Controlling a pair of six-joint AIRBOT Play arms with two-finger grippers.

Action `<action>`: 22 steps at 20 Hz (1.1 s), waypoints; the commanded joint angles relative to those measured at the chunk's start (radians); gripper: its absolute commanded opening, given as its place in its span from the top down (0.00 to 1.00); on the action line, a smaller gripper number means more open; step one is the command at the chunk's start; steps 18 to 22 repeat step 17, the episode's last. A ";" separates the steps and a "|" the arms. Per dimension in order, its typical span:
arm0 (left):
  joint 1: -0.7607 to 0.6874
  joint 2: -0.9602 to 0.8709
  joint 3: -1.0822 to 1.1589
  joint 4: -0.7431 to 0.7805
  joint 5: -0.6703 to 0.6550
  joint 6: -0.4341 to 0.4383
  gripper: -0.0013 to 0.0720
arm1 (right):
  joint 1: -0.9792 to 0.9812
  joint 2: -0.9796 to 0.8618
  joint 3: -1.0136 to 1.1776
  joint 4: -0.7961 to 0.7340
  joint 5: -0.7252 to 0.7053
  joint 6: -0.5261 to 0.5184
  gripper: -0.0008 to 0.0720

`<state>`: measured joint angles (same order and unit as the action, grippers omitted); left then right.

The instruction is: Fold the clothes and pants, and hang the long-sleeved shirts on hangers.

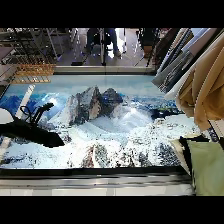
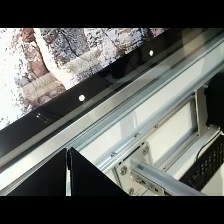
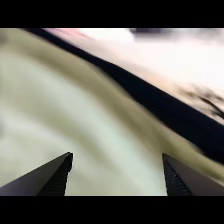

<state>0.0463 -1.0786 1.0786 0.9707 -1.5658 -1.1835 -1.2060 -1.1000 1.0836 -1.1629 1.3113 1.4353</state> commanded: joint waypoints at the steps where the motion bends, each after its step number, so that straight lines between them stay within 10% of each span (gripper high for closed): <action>1: 0.032 0.001 0.022 0.161 0.037 -0.067 0.97 | 0.246 0.000 0.089 0.438 -0.079 -0.186 0.11; 5: 0.111 0.019 0.150 0.651 0.160 -0.322 0.96 | 0.734 0.000 0.013 0.221 -0.085 -0.208 0.11; 8: 0.155 0.054 0.170 0.684 0.349 -0.329 0.96 | 1.050 0.000 -0.069 0.021 -0.272 -0.210 0.14; 13: 0.154 0.051 0.170 0.682 0.351 -0.328 0.96 | 1.213 0.001 -0.067 -0.202 -0.691 -0.237 0.94; 22: 0.154 0.051 0.170 0.682 0.351 -0.328 0.96 | 1.212 0.002 -0.068 -0.201 -0.811 -0.237 0.83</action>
